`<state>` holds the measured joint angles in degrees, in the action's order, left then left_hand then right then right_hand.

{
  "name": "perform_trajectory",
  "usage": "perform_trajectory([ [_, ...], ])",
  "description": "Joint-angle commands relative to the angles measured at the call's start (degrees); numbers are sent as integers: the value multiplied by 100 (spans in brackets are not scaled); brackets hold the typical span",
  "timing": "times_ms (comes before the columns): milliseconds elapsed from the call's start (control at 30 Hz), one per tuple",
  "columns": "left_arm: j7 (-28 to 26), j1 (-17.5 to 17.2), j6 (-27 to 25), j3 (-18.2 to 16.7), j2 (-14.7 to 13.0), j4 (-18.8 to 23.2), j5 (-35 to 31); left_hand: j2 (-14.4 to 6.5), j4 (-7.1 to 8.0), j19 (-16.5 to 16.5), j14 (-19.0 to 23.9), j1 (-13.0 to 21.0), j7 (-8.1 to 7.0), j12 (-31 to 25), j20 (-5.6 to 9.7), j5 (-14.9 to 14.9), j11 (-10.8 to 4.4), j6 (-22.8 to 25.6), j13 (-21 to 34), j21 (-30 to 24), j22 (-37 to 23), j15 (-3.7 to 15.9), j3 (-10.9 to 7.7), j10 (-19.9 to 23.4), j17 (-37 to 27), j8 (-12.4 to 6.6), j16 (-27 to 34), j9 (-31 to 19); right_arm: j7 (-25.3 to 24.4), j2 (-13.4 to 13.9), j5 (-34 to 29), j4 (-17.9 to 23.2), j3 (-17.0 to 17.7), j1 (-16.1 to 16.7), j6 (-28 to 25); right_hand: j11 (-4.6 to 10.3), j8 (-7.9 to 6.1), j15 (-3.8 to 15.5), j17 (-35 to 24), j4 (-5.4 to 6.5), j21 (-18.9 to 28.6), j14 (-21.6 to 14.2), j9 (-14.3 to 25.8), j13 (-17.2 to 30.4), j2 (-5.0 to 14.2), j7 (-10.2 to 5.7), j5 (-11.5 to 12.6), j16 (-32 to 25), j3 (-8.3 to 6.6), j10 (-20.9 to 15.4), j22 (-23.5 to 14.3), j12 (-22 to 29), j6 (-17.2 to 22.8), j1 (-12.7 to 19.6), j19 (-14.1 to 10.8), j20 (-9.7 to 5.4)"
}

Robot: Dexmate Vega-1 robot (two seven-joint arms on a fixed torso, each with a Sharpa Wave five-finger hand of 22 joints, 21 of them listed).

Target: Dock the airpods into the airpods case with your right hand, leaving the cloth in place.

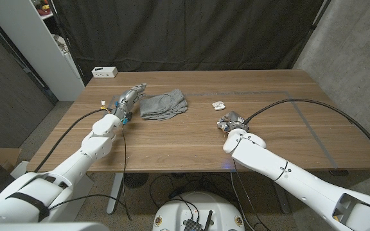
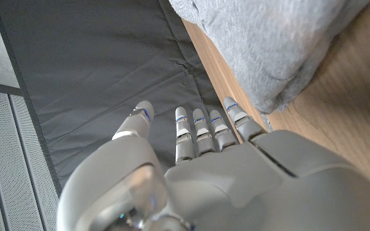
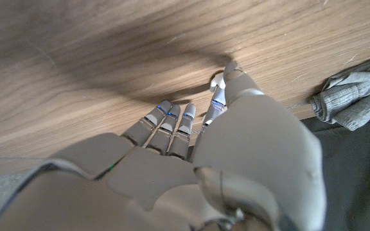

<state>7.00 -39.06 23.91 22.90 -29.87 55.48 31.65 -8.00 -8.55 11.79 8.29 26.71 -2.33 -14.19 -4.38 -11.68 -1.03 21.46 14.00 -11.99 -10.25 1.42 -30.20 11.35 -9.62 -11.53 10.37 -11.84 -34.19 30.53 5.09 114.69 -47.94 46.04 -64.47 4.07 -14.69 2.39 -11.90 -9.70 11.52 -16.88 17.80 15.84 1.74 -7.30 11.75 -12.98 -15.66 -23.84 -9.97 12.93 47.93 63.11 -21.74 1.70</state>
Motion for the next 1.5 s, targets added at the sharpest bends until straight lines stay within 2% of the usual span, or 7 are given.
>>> perform_trajectory([
  [33,-22,-5,-29,43,37,44,-30,-24,3,71,43,-45,9,1,-4,-43,-2,21,7,1,-28,1,-32,38,-10,0,-5,-20,-106,44,-122,-120,139,253,337,118,-131,705,-41,2,57,-162,33,20,28,-49,12,-89,-67,-139,-25,72,293,130,-126,-78],
  [333,-207,-143,-179,28,-47,320,-61,-26,4,72,45,-44,3,3,-1,-44,-10,19,10,1,-28,18,-36,35,-10,0,-5,-20,-148,87,-258,-336,231,414,1010,270,-347,846,-89,75,106,-439,126,37,99,-130,-15,-243,-28,-510,-36,182,710,187,-312,-225],
  [400,-208,-172,-168,17,-60,357,-52,-26,3,73,45,-44,-2,4,-2,-44,-5,19,10,1,-28,16,-36,34,-10,0,-5,-20,-125,97,-243,-351,295,457,1144,291,-397,871,-100,83,104,-476,148,42,111,-64,-20,-268,-16,-535,-38,184,797,190,-316,-228],
  [533,-289,-252,-200,-8,-106,493,-58,-24,3,72,44,-45,8,2,1,-44,-8,24,10,2,-28,19,-36,40,-10,-2,-6,-20,19,227,-165,-341,454,569,1578,560,-500,928,-144,106,86,-493,228,57,208,-144,-35,-316,-6,-592,-40,184,927,211,-291,-239],
  [733,-385,-388,-268,-41,-172,694,-49,-23,3,73,41,-45,6,5,1,-43,-20,24,10,2,-29,8,-37,37,-10,-1,-7,-20,278,482,-192,-278,552,597,2025,718,-530,982,-175,114,76,-493,230,69,250,-220,-51,-348,19,-660,-41,193,993,220,-276,-241],
  [1133,-832,-743,-344,-89,-219,1257,-144,-17,3,70,42,-49,-4,6,1,-43,-18,23,12,5,-28,12,-35,33,-11,0,-6,-20,1244,1250,-520,125,478,168,1867,752,-536,1010,-206,109,68,-499,218,83,267,-283,-58,-383,52,-677,-40,178,1018,243,-267,-253],
  [1500,-1713,-1269,-459,-181,-268,2168,-475,-18,1,66,39,-47,-42,3,2,-44,-37,44,12,7,-28,20,-38,46,-10,-8,-8,-20,2262,1858,-952,381,306,-393,1876,705,-514,733,-178,99,-16,13,197,85,253,-335,-72,-195,148,-257,-27,-32,1010,246,-42,-81],
])
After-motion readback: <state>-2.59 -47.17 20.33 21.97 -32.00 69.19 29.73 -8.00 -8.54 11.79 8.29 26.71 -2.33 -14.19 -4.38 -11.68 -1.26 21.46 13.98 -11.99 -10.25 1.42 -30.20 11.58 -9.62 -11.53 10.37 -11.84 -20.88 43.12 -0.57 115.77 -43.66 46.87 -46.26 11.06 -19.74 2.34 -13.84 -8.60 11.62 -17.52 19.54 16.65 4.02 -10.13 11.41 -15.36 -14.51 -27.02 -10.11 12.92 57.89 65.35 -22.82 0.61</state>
